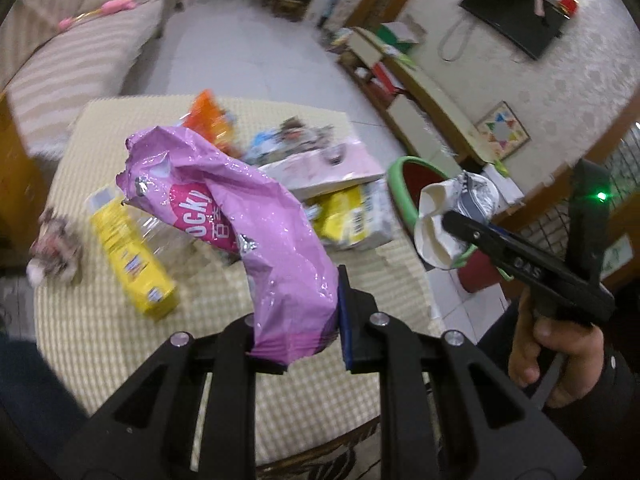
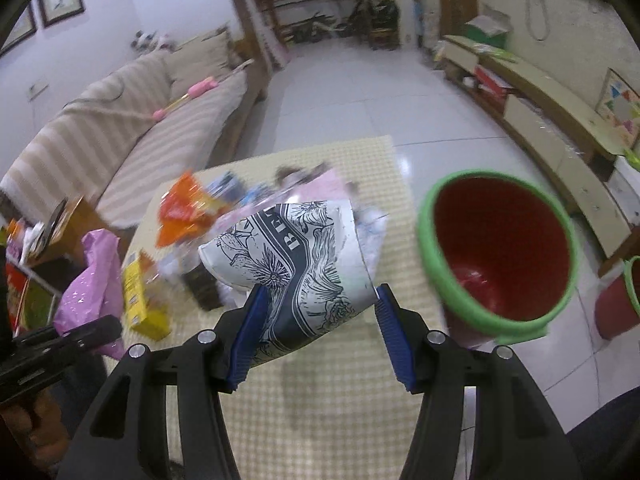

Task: Collect trash
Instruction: 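Carry both items over the red bucket and open both tools to drop them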

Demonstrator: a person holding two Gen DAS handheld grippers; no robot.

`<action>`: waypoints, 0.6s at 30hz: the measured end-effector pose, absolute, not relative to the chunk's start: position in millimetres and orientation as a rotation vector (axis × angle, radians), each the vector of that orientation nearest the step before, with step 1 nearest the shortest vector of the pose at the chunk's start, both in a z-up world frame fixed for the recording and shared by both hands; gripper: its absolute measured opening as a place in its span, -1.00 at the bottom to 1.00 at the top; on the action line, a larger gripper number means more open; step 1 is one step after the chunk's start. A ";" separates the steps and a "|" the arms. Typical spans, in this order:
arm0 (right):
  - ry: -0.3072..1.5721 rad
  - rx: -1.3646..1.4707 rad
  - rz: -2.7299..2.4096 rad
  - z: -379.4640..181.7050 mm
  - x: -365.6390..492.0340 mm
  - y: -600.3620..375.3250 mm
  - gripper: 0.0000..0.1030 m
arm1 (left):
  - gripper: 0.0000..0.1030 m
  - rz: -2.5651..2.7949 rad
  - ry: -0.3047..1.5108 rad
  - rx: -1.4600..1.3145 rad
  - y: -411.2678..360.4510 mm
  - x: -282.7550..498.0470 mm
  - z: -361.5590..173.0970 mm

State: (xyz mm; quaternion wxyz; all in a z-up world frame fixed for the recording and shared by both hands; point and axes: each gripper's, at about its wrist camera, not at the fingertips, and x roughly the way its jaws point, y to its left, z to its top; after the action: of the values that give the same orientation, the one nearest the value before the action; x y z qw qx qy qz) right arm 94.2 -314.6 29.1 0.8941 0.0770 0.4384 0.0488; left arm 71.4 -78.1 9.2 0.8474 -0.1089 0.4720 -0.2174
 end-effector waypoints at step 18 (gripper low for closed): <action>0.875 0.277 -0.166 42.4 123.6 -455.1 0.05 | -0.67 -0.877 0.901 -0.179 -208.6 143.0 45.6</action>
State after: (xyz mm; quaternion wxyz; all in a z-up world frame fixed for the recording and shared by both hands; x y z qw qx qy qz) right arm 123.6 -455.1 42.4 0.8932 0.1334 0.4219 -0.0800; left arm 143.0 -208.6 45.6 0.8052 -0.0835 0.4206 -0.4096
